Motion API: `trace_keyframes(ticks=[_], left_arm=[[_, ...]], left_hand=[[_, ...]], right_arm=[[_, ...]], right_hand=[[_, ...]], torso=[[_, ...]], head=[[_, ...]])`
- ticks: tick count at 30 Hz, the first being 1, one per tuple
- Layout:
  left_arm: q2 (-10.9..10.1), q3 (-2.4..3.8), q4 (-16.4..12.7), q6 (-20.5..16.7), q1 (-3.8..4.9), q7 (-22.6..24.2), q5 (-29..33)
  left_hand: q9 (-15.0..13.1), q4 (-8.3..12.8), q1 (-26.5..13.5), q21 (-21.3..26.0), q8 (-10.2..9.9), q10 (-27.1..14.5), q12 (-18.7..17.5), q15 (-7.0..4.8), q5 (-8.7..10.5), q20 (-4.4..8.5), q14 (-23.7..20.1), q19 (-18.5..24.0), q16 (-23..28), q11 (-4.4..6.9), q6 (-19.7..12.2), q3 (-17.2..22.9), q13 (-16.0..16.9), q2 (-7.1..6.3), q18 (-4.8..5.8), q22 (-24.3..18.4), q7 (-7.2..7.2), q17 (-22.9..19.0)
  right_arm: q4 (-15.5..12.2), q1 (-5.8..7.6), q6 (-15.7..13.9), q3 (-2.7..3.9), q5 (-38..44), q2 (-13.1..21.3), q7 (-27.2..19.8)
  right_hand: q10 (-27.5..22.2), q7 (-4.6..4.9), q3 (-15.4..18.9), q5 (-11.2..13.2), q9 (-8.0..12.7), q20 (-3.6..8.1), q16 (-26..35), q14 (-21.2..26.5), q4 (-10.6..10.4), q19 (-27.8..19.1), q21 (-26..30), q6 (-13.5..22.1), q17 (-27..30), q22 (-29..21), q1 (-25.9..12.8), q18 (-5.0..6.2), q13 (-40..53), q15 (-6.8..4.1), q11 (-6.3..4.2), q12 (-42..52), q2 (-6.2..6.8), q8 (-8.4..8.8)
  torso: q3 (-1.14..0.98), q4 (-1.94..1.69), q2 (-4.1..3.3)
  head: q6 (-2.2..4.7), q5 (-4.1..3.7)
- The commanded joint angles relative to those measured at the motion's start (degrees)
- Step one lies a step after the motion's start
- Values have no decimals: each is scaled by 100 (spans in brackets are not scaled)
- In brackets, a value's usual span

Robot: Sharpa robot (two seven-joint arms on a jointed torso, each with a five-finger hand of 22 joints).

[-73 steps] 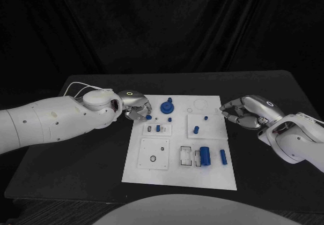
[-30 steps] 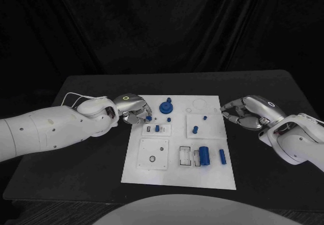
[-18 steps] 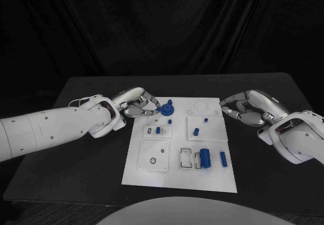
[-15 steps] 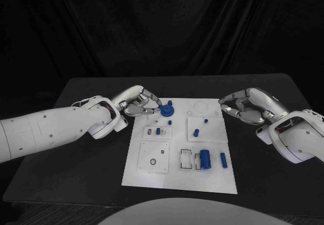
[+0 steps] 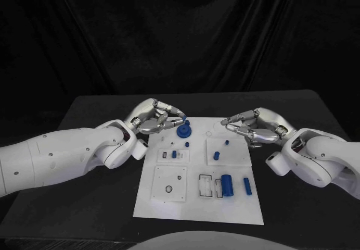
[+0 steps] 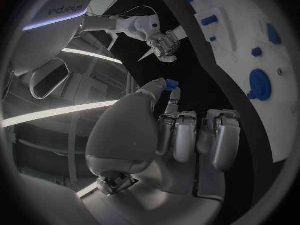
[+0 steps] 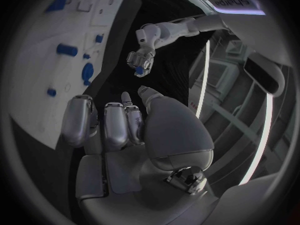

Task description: Assemble the parts on the task board

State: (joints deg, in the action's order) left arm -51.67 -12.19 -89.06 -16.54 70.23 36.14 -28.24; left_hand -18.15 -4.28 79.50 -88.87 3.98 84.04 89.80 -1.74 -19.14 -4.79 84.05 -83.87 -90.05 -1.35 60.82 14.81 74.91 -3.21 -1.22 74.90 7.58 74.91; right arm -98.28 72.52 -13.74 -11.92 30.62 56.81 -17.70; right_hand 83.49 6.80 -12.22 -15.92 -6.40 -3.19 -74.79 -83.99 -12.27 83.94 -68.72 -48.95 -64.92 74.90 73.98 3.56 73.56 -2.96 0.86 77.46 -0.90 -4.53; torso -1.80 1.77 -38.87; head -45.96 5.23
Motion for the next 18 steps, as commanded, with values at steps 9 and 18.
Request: trace_keyframes(ticks=[9, 18], left_arm=[[128, 6, -285, 657, 17, 401, 882], [187, 5, -452, 804, 16, 492, 909]], left_hand=[[12, -51, -4, -15, 3, 573, -10, -18, 86, 33, 595, -542, 5, 36, 172, -37, 1486, 104, 95, 1473, -210, 1509], [17, -61, -11, -12, 2, 573, -9, -15, 102, 32, 595, -539, 5, 34, 166, -46, 1486, 123, 94, 1472, -208, 1509]], right_arm=[[120, -93, 2676, 3, -3872, -328, 386], [222, -249, 3393, 3, -4906, -554, 571]], right_hand=[[157, -187, 262, 208, 55, 156, -221, -267, -33, 124, -207, 253, -285, 989, -237, 35, 282, -183, -195, 212, -141, -13], [198, -307, 375, 625, 102, 238, -327, -274, 234, 128, -332, 592, -417, 1008, -626, 17, 390, -262, -291, 293, -564, -153]], torso=[[-1, 33, 21], [-13, 33, 28]], head=[[253, -141], [208, -234]])
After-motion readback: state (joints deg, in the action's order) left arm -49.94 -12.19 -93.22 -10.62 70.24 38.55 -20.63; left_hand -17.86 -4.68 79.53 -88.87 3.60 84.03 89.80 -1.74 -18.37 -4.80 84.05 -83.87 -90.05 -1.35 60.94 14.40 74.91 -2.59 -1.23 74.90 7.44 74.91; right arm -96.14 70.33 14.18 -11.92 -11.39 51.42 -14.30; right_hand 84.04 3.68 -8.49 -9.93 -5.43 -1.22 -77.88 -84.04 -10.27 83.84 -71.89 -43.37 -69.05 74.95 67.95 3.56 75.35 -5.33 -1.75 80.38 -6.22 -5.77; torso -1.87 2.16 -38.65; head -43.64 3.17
